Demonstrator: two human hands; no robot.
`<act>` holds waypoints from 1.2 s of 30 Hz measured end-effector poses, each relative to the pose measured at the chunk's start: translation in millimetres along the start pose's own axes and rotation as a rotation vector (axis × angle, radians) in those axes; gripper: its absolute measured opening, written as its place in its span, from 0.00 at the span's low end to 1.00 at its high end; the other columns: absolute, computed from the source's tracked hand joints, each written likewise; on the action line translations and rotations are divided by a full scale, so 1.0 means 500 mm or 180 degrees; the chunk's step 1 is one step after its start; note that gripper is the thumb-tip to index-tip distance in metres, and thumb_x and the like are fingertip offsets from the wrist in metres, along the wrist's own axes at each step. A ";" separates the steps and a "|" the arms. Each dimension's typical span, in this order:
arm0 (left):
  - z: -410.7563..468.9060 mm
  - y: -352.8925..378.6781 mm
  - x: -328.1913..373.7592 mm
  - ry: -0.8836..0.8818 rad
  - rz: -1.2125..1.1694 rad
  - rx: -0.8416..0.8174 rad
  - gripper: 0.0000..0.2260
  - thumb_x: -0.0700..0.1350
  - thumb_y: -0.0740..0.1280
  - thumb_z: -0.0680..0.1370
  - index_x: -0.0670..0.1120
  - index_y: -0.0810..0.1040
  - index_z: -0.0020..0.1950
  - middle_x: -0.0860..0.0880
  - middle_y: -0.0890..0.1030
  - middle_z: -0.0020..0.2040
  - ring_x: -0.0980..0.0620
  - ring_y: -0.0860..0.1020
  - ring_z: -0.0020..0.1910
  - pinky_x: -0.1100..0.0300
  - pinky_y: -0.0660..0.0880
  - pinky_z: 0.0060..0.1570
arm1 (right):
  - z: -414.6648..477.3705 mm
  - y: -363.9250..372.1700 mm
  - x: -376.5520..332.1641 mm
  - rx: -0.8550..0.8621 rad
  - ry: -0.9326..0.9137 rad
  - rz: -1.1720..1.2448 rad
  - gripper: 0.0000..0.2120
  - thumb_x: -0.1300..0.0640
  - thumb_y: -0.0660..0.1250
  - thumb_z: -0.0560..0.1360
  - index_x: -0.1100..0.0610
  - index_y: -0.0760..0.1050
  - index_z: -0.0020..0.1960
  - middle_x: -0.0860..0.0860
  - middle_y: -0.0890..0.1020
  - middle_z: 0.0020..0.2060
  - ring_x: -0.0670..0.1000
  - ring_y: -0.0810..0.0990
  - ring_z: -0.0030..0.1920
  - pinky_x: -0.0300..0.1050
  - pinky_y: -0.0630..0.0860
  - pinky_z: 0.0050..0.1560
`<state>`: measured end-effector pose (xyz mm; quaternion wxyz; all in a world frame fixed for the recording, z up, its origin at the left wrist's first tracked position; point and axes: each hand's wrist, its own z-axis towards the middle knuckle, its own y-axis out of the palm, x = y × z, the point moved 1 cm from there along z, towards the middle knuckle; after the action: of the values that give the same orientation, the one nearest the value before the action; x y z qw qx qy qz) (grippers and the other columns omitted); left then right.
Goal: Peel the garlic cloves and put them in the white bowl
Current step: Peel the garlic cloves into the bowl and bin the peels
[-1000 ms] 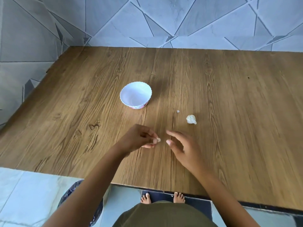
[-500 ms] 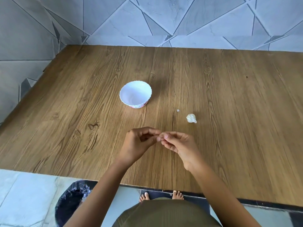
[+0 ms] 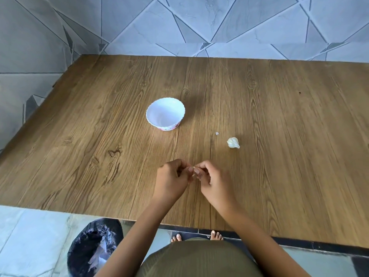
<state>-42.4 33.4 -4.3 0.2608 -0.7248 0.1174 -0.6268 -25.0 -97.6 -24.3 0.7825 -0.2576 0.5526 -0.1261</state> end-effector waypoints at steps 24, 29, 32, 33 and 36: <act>0.019 -0.026 0.034 0.1132 0.0574 0.0000 0.02 0.36 0.70 0.74 0.39 0.83 0.43 0.47 0.82 0.33 0.49 0.79 0.31 0.55 0.76 0.36 | 0.026 -0.025 0.005 -0.0515 0.1920 0.2261 0.05 0.60 0.68 0.75 0.62 0.80 0.44 0.52 0.83 0.35 0.45 0.80 0.35 0.34 0.76 0.37; 0.023 -0.027 0.032 0.0948 0.0880 -0.0036 0.03 0.39 0.70 0.74 0.41 0.82 0.42 0.47 0.83 0.33 0.49 0.81 0.34 0.54 0.77 0.38 | 0.024 -0.021 -0.004 -0.0462 0.0893 0.1213 0.06 0.61 0.67 0.76 0.61 0.76 0.40 0.51 0.79 0.33 0.45 0.76 0.34 0.42 0.74 0.38; 0.032 -0.040 0.032 0.0474 0.0397 -0.0475 0.04 0.38 0.70 0.74 0.40 0.82 0.39 0.48 0.82 0.31 0.54 0.81 0.30 0.59 0.80 0.36 | 0.023 -0.027 -0.004 -0.0415 0.0023 0.0639 0.07 0.65 0.67 0.75 0.63 0.73 0.39 0.45 0.75 0.32 0.41 0.73 0.33 0.31 0.67 0.33; 0.037 -0.044 0.031 0.0235 0.0160 -0.0650 0.04 0.37 0.70 0.74 0.40 0.81 0.39 0.47 0.82 0.31 0.54 0.81 0.30 0.61 0.80 0.35 | 0.023 -0.028 -0.003 -0.0391 -0.0209 0.0528 0.07 0.67 0.67 0.74 0.64 0.73 0.38 0.46 0.75 0.32 0.42 0.72 0.33 0.31 0.66 0.33; 0.040 -0.047 0.025 -0.0332 -0.0433 -0.0972 0.06 0.35 0.68 0.76 0.41 0.79 0.39 0.47 0.81 0.31 0.56 0.81 0.31 0.66 0.78 0.33 | 0.027 -0.026 0.003 -0.0318 -0.0657 0.0227 0.07 0.69 0.67 0.73 0.66 0.72 0.38 0.52 0.76 0.33 0.46 0.74 0.33 0.36 0.69 0.33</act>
<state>-24.3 51.6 17.0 0.1104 -0.7938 0.1482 -0.5795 -11.1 -105.4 -14.9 0.8255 -0.2881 0.4835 -0.0434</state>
